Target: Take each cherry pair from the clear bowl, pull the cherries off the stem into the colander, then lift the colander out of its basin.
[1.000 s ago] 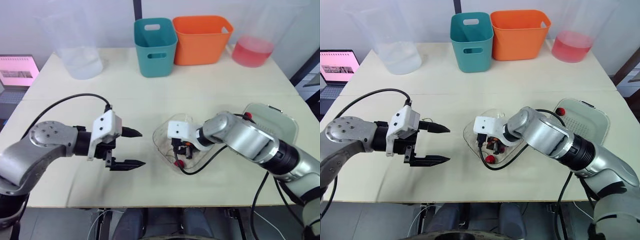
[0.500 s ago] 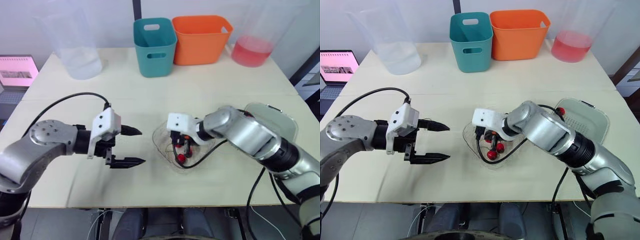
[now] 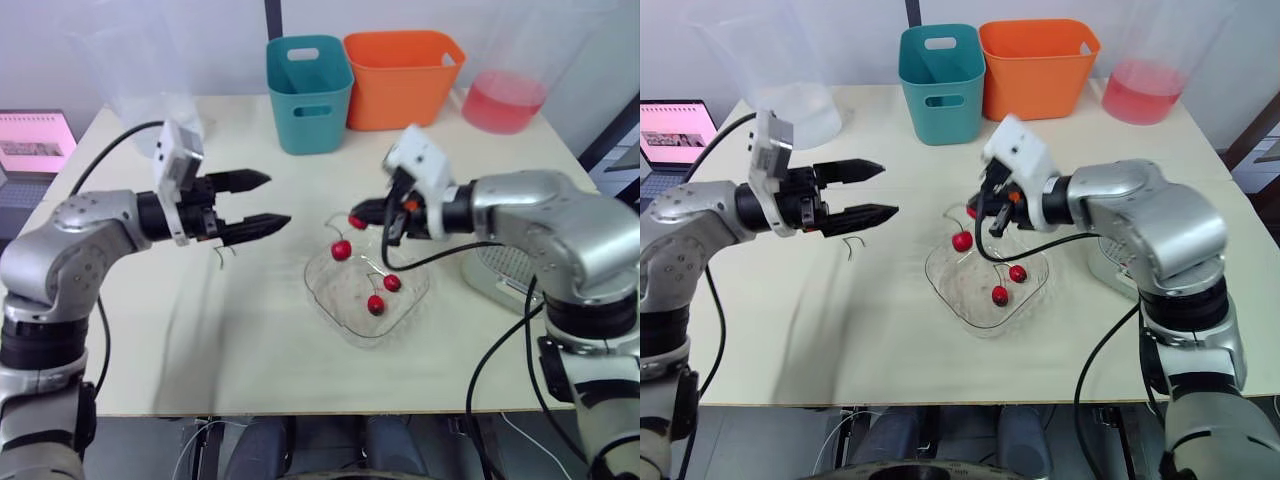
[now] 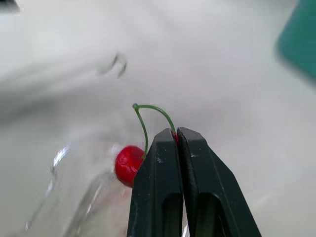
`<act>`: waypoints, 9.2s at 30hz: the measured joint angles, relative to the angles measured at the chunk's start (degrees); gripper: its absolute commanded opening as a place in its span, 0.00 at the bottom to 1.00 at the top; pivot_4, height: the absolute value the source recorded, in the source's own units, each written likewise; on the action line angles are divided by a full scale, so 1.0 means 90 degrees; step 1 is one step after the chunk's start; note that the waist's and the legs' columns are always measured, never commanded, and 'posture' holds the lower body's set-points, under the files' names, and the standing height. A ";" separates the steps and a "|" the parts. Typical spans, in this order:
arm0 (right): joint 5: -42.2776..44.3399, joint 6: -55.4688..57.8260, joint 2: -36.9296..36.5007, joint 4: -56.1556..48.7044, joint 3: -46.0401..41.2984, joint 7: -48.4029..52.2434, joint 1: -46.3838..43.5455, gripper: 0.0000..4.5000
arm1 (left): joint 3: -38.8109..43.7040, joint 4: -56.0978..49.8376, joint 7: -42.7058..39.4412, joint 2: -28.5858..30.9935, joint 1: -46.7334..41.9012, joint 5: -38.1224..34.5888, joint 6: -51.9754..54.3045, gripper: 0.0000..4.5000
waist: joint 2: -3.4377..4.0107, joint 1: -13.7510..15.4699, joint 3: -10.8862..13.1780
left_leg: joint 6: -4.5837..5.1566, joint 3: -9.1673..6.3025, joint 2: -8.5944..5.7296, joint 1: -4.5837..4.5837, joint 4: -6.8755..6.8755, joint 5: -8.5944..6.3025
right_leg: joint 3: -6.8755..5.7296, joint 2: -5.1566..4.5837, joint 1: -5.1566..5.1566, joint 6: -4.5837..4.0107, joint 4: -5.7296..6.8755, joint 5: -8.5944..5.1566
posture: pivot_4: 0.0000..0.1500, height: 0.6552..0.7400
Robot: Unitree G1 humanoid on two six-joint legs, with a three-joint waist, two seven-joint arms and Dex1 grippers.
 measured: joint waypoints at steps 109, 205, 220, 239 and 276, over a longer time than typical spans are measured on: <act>0.5456 -0.0474 -0.0002 0.0472 -0.1036 -0.3050 0.1088 0.11 | -0.1005 0.1931 -0.1754 -0.1495 -0.2302 0.1001 -0.0685 0.00 | -0.0003 -0.0010 0.0002 | 0.0010 0.0001 0.0002 -0.0001 0.0002 -0.0004 | 0.0002 0.0000 -0.0013 0.0001 0.0047 -0.0001 | 1.00 1.00; 0.5353 -0.2006 0.1934 0.0740 -0.0475 -0.3639 0.1370 0.49 | -0.0523 0.1300 -0.0715 -0.1989 -0.1964 0.0103 -0.0072 0.00 | -0.0006 -0.0018 0.0004 | -0.0010 -0.0010 -0.0001 0.0004 0.0009 0.0008 | -0.0005 0.0001 0.0017 0.0001 -0.0006 0.0000 | 1.00 1.00; 0.4861 -0.1914 0.1449 0.0618 -0.0042 -0.3394 0.1990 0.49 | -0.0524 0.1365 -0.0809 -0.1971 -0.2016 0.0116 -0.0134 0.00 | -0.0006 -0.0023 0.0004 | -0.0004 -0.0008 -0.0001 0.0004 0.0009 0.0004 | -0.0004 0.0003 0.0016 0.0001 -0.0006 0.0000 | 1.00 1.00; 0.5622 -0.2287 0.1809 0.0660 -0.0404 -0.3799 0.1727 1.00 | -0.0525 0.1378 -0.0825 -0.1938 -0.2013 0.0177 -0.0148 0.00 | -0.0006 -0.0014 0.0004 | -0.0006 -0.0008 0.0000 0.0004 0.0008 0.0005 | -0.0003 0.0002 0.0015 0.0001 -0.0006 0.0000 | 1.00 1.00; 0.5178 -0.2434 0.1581 0.0552 -0.0271 -0.3633 0.2003 0.20 | -0.0616 0.1516 -0.0815 -0.1989 -0.1973 0.0312 -0.0130 0.00 | -0.0006 -0.0016 0.0004 | -0.0002 -0.0006 -0.0001 0.0004 0.0007 0.0003 | -0.0002 0.0003 0.0013 0.0001 -0.0004 0.0000 | 1.00 1.00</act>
